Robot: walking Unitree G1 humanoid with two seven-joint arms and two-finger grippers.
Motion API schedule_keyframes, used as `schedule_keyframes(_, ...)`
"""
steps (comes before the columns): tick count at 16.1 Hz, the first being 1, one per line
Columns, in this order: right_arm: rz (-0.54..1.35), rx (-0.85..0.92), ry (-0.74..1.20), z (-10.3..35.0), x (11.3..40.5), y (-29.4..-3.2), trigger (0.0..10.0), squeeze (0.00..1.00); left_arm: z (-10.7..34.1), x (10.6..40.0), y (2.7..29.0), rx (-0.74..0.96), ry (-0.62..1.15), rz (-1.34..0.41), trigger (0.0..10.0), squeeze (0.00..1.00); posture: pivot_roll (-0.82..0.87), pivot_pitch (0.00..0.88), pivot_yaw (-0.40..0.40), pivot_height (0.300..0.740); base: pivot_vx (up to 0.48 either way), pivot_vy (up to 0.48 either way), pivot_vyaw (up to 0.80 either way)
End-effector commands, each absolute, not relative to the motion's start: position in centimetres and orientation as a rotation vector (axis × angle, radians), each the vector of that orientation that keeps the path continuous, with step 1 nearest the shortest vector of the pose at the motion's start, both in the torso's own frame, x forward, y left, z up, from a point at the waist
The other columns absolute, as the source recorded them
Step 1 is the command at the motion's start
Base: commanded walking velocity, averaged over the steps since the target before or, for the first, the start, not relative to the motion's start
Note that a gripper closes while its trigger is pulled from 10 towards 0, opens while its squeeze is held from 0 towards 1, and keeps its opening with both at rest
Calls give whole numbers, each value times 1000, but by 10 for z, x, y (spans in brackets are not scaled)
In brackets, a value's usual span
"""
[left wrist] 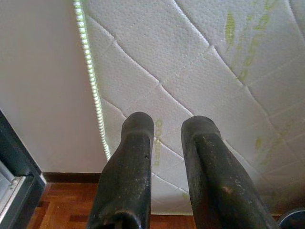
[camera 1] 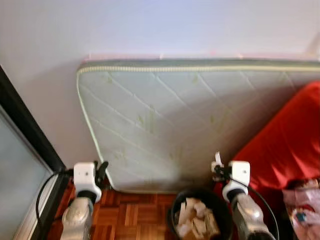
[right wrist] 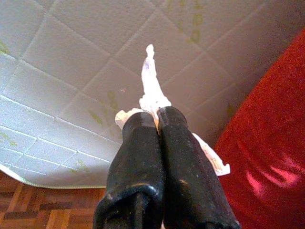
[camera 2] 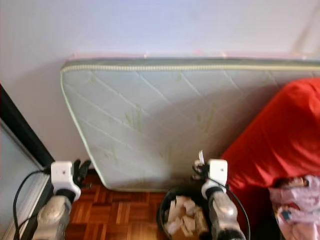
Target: Clean up the room
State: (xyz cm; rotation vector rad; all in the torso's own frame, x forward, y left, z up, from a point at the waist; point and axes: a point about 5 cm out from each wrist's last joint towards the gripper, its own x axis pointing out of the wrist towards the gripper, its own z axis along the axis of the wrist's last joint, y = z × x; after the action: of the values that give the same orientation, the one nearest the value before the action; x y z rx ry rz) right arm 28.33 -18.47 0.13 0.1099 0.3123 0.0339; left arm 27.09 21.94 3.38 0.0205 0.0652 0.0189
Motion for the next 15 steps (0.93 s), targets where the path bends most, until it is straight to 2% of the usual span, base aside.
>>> schedule_keyframes(1,30,113,301,3,285,-186,10000,0,40,273,225,22,46,29,10000,0,99,0,-30,662,0,0,0)
schedule_keyframes(11,36,98,336,2,286,-186,10000,0,39,272,225,6,53,43,10000,0,102,0,-39,662,0,0,0)
schedule_keyframes(15,54,98,323,3,287,-185,10000,0,39,272,225,4,53,46,10000,0,101,0,-40,644,0,0,0)
